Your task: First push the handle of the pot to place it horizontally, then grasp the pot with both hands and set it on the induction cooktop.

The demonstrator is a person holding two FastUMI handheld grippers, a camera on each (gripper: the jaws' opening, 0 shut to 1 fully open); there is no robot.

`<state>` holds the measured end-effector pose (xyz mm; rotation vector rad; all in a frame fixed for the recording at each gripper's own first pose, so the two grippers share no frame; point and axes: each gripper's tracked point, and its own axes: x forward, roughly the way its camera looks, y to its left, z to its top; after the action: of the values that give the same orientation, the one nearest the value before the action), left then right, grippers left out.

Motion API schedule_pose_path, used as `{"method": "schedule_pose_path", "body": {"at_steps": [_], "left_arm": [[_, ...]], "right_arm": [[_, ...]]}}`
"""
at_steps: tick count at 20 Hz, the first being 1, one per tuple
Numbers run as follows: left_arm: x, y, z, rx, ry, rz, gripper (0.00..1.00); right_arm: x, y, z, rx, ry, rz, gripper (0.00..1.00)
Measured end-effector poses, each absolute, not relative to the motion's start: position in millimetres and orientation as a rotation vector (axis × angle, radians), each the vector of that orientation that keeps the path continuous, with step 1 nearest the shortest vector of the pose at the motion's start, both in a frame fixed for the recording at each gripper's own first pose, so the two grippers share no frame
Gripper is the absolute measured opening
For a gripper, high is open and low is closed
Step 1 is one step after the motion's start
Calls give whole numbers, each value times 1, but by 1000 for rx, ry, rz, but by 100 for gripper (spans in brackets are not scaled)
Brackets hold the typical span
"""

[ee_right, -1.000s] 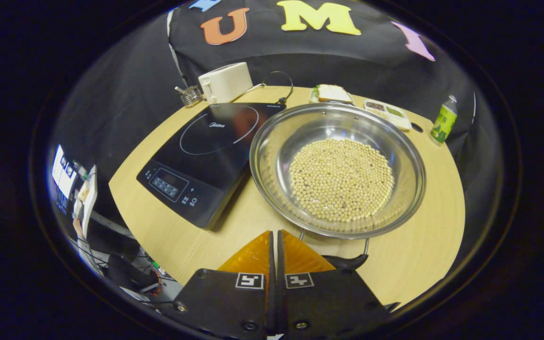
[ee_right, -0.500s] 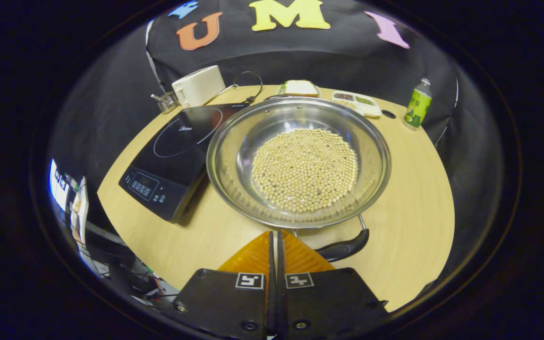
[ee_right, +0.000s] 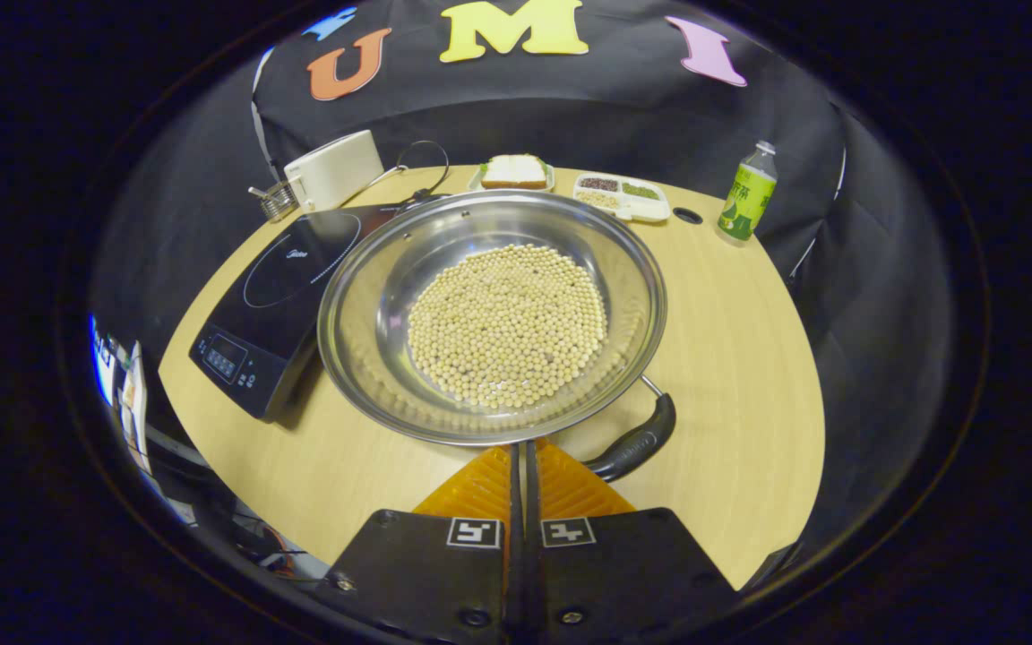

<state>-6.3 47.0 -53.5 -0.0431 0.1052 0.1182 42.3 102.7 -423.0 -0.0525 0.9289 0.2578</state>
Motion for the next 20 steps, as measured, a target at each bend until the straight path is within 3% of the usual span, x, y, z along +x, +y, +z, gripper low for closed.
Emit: {"method": "schedule_pose_path", "body": {"at_steps": [2,19,20], "left_arm": [[-4,44,-55,-44,108,111,96],[21,26,-59,-35,125,121,96],[22,25,-61,-33,126,127,96]], "right_arm": [[44,94,-423,-58,932,249,4],[94,21,-424,-139,911,178,0],[98,17,-424,-146,910,180,4]]}}
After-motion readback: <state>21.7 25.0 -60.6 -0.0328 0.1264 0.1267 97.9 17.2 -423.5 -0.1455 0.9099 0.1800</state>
